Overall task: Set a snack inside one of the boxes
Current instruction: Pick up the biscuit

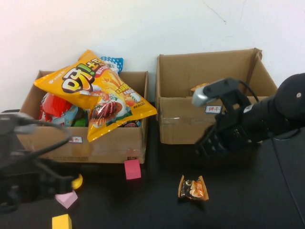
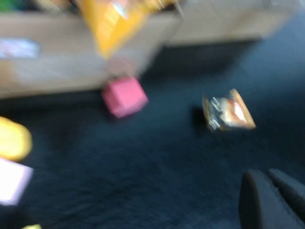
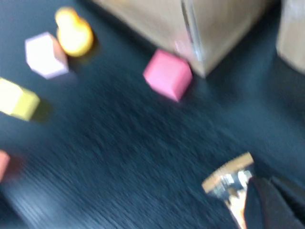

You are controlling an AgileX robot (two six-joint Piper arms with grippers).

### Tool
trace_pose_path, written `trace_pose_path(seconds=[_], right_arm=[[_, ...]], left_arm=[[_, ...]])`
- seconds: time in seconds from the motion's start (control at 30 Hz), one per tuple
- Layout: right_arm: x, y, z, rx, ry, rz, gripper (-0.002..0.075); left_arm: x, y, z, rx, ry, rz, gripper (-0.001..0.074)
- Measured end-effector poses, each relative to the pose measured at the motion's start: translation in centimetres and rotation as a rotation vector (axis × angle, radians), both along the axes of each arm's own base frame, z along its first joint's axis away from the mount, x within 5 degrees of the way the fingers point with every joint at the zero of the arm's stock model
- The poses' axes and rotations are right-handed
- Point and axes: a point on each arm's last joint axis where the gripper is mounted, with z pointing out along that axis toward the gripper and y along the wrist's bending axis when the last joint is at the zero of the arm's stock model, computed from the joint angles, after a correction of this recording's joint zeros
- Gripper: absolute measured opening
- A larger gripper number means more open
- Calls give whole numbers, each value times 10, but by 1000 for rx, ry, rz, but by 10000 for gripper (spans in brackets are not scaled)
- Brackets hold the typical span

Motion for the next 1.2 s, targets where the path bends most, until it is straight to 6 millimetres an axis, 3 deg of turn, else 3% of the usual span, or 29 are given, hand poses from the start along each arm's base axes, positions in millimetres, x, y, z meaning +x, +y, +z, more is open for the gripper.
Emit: trace_pose_path(seconds=[0.27, 0.43, 0.53, 0.7, 0.77, 0.87, 1.2], right_arm=[[-4, -24, -6, -215, 7, -84, 3], [-2, -24, -22, -192, 59, -158, 11], [4, -18, -47, -171, 120, -170, 88], [7, -10, -87, -144, 257, -203, 393], [7, -7, -99, -131, 286, -197, 469], [9, 0, -116, -78, 325, -176, 512], [26, 11, -143, -28, 287, -150, 518]], left_arm=[[26, -66, -45, 104, 41, -195, -1], [30, -95, -65, 162, 33, -205, -1], [36, -98, -72, 146, 44, -122, -1], [41, -98, -76, 145, 51, -72, -1], [41, -98, -77, 143, 51, -71, -1], [40, -99, -77, 148, 46, -79, -1], [36, -103, -77, 140, 66, -149, -1]])
